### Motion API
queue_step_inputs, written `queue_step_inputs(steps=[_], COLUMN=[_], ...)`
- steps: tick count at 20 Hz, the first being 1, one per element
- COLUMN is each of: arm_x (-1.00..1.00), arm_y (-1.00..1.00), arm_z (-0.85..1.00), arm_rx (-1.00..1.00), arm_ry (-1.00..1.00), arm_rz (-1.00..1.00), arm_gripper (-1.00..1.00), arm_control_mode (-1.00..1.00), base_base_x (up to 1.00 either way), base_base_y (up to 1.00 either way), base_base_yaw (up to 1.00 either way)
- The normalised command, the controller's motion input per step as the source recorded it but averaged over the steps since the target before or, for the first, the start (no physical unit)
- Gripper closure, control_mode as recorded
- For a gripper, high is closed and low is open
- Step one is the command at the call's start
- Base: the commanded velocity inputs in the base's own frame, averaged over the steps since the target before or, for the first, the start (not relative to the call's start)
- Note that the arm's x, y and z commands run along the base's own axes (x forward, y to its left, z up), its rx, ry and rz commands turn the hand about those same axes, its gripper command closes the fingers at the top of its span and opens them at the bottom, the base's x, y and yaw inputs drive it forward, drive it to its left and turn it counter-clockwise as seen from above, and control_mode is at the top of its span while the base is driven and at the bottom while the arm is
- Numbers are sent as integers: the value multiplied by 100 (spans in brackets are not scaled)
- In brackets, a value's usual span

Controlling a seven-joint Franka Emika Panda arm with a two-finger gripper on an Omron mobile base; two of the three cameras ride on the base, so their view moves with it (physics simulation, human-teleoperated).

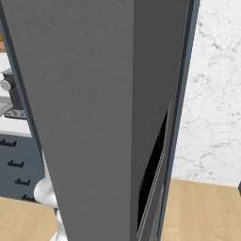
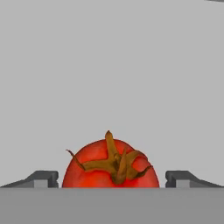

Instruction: Place one tomato and one fish in each tupperware on the nearby counter, to pack two identical lunches.

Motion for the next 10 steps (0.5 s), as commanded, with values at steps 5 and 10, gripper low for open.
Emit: queue_step_inputs(steps=[5, 10], arm_x=[0, -9], arm_y=[0, 0], arm_z=[-5, 0], arm_rx=[0, 0], arm_ry=[0, 0], arm_rz=[0, 0], arm_gripper=[100, 100], arm_control_mode=[-100, -100], base_base_x=[0, 0], base_base_y=[0, 0], base_base_yaw=[0, 0])
